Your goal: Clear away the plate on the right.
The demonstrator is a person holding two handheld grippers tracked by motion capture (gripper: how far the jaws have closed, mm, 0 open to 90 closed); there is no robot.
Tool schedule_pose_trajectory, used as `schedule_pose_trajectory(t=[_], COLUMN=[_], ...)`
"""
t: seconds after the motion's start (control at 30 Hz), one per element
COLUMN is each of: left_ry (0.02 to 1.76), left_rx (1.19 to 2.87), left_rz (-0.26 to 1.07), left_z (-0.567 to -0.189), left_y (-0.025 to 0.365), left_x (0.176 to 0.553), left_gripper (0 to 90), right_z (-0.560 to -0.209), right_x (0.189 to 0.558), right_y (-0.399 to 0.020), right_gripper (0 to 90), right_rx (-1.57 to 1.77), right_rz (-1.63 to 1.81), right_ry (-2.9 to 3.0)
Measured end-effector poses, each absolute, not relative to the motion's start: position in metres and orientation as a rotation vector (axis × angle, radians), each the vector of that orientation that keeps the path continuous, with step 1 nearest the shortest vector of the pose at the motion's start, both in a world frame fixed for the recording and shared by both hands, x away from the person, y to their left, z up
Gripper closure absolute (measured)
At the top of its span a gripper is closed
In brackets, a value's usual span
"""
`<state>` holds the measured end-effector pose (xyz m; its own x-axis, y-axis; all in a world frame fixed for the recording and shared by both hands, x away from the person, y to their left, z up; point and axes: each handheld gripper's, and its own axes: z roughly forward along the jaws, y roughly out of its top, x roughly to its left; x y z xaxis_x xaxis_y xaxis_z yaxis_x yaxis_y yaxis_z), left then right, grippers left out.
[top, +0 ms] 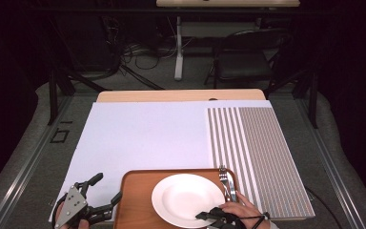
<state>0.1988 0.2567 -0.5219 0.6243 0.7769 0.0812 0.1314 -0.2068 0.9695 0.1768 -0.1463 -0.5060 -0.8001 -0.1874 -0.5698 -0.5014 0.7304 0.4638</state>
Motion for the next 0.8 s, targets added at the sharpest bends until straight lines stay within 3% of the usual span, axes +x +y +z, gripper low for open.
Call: schedule_pose_trajectory(t=[0.8], left_ry=[0.752], left_rx=[1.703], left_rz=[0.705], left_z=[-0.522], left_y=[0.257], left_x=[0.199], left_gripper=[15.2], right_z=[-0.521], right_x=[0.174], right_y=[-0.132], right_gripper=[80.3], right_rx=[-0.590], right_rz=[0.850], right_ry=[2.433])
